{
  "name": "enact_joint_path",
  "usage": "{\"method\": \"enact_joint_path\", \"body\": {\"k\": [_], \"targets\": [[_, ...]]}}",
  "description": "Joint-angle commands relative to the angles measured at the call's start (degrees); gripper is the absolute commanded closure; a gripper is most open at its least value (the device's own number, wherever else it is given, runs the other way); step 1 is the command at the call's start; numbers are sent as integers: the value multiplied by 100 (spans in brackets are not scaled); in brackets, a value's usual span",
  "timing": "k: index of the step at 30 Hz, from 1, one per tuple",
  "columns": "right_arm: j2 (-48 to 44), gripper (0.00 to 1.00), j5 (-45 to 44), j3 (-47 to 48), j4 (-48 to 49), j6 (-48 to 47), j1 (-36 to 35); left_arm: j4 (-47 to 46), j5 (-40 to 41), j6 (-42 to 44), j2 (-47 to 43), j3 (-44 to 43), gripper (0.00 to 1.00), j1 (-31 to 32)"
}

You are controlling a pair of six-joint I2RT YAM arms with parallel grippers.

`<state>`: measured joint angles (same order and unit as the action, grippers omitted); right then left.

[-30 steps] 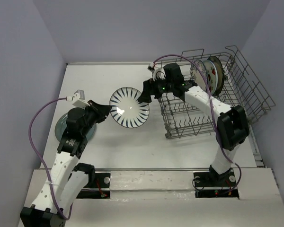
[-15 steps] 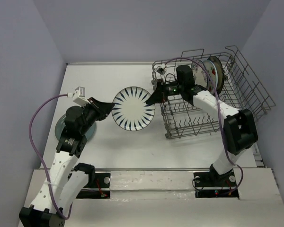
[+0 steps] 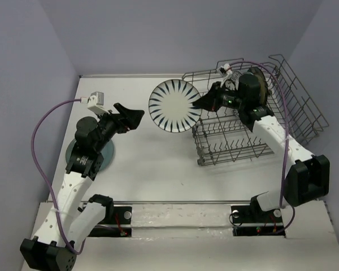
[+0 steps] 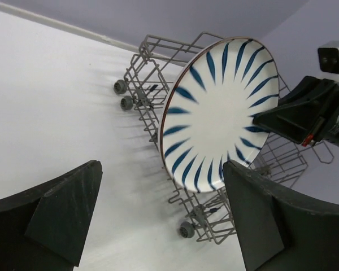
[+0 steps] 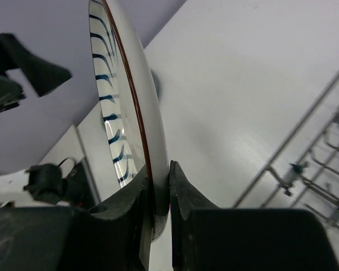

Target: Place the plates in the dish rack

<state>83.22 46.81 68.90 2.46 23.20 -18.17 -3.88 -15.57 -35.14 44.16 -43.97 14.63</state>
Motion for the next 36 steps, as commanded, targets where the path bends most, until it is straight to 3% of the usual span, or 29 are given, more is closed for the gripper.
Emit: {"method": "enact_joint_path", "body": {"k": [1,4,7,14,22,36], "targets": [[-657,93,-1784,755,-385,-430,226,107,326,858,-162,-376,1,31],[-842,93,-2612,1080,-851,-799,227,142,511,1069,-250,-244,1,57],[-956,93,-4322,1335,-1211,-1247,227,177,800,1342,-294,-95,1,206],[-966,93,-6155,1477,-1318,-2126,227,177,942,1571,-233,-16,1,312],[-598,93,-6983,1591,-1204,-2952,227,212,1048,1650,-180,37,1,365],[264,93,-6781,1284,-949,-2725,227,370,1469,1615,13,11,1,365]]}}
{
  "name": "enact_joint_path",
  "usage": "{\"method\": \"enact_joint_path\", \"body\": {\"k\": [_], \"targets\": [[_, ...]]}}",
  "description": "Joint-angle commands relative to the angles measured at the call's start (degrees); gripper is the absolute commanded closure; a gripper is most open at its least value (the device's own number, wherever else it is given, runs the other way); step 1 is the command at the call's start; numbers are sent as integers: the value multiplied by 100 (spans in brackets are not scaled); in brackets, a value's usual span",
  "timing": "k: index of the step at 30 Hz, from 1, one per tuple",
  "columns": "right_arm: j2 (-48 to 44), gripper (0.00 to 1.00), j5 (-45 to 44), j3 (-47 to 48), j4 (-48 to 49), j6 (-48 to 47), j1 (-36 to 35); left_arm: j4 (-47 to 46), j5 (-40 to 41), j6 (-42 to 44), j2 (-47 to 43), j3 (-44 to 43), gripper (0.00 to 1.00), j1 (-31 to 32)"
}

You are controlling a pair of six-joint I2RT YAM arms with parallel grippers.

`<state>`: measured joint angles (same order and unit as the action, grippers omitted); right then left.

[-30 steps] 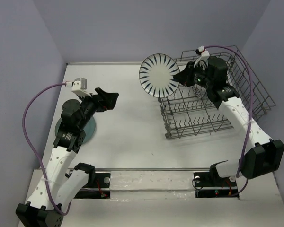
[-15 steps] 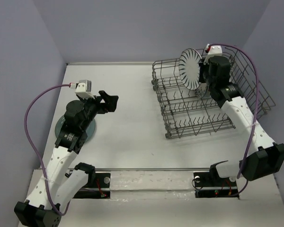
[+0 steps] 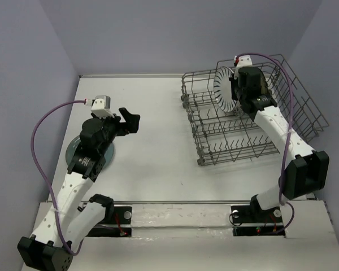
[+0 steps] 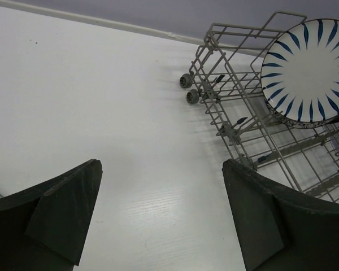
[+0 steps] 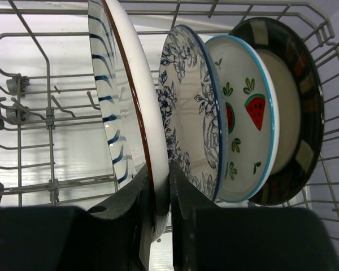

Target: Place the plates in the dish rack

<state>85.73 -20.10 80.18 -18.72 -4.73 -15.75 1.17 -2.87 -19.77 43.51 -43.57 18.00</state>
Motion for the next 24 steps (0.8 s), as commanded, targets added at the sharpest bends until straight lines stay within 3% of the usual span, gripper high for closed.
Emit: {"method": "enact_joint_path", "body": {"k": [1,9,14,15,16,19,23,24], "targets": [[66,93,-65,138,1204,95,-16,-108,226,44,114,-46,1,11],[400,93,85,-178,1450,165,-16,524,850,-141,781,-240,1,-77],[541,88,67,-319,1564,209,-16,525,534,-492,1125,-55,1,-726],[550,84,76,-336,1564,236,-16,525,473,-528,1168,-11,1,-884],[550,72,94,-354,1564,297,-16,533,455,-571,1212,67,1,-1190],[523,53,190,-442,1564,350,-16,691,402,-642,1222,191,1,-1753],[427,38,348,-486,1556,368,-16,1191,928,-703,1073,235,1,-2239],[401,30,375,-495,1564,350,-16,1297,1051,-739,1011,235,1,-2300]]}}
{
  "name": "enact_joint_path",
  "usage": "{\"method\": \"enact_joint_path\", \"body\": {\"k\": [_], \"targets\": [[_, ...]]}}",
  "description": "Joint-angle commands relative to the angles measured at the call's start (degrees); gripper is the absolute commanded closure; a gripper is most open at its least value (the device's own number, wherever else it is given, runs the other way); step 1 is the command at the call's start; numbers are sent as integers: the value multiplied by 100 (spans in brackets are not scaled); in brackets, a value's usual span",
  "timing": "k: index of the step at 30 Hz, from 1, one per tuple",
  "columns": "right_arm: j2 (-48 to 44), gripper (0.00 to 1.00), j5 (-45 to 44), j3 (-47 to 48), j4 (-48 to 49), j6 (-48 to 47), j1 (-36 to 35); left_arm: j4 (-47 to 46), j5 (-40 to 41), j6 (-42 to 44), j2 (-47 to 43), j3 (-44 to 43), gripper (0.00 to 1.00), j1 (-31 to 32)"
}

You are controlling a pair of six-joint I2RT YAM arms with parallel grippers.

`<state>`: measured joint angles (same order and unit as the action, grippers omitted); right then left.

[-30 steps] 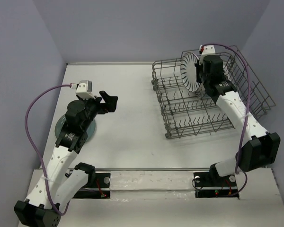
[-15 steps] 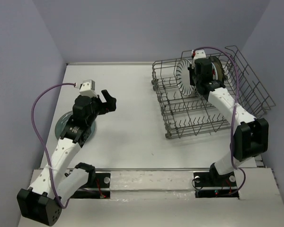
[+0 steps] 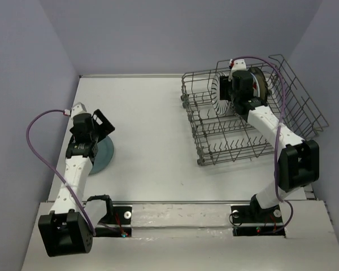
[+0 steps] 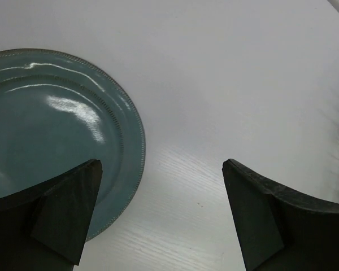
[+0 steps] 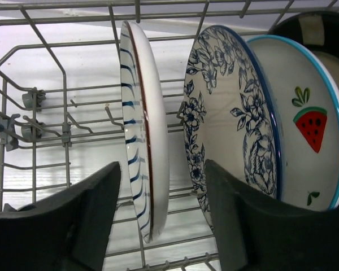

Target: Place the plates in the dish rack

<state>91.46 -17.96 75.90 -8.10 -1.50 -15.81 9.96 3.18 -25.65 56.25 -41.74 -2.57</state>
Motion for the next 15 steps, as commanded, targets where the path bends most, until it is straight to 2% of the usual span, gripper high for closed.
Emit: {"method": "enact_joint_path", "body": {"k": [1,3,9,12,15], "targets": [[-225,27,178,-58,459,35,-9,533,655,-212,-368,8,1,-314],[-347,23,345,-58,388,132,-9,971,937,-387,-509,-115,1,-594],[-918,15,1160,-180,309,606,-9,1421,1747,-405,-431,-195,1,-1201],[-1261,12,1574,-224,291,800,-9,1404,1721,-441,-107,-151,1,-1447],[-1498,11,1751,-277,291,871,-9,1369,1634,-432,682,-63,1,-2078]]}}
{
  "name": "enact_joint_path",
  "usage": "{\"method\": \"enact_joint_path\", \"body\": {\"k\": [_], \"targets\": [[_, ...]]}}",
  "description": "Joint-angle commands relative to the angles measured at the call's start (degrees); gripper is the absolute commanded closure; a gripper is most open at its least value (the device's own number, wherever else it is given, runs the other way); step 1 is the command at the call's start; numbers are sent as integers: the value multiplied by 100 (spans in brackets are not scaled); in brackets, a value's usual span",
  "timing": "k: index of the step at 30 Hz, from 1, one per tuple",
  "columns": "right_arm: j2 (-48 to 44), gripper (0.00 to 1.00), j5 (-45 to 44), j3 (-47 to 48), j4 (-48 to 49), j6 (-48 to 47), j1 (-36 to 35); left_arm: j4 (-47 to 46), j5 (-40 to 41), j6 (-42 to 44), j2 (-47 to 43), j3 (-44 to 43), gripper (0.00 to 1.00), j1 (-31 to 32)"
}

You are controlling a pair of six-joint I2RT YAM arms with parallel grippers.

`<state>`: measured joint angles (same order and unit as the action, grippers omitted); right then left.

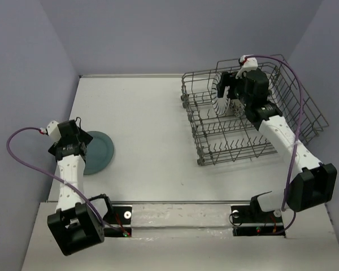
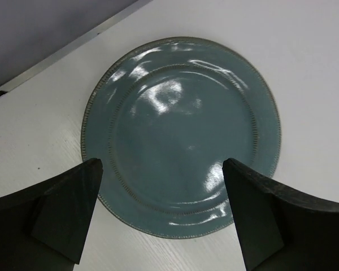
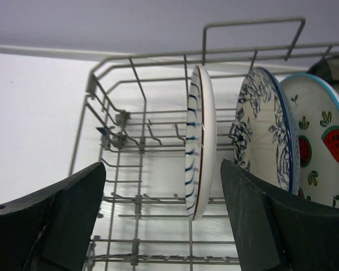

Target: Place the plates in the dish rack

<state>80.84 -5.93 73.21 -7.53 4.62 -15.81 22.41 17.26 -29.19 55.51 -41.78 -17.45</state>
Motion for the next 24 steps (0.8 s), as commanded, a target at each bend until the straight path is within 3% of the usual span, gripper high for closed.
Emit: {"method": "enact_joint_path", "body": {"k": [1,8,16,24], "targets": [[-481,11,549,-35,234,241,-9,114,217,-78,899,-41,1,-593],[-508,11,1119,-175,340,293,-9,-238,120,-86,1419,329,1,-1005],[-481,11,1428,-246,472,434,-9,-1089,-704,-587,2060,942,1,-1296],[-490,11,1499,-272,516,496,-9,-2197,-1514,-939,1842,1602,1,-1235]]}}
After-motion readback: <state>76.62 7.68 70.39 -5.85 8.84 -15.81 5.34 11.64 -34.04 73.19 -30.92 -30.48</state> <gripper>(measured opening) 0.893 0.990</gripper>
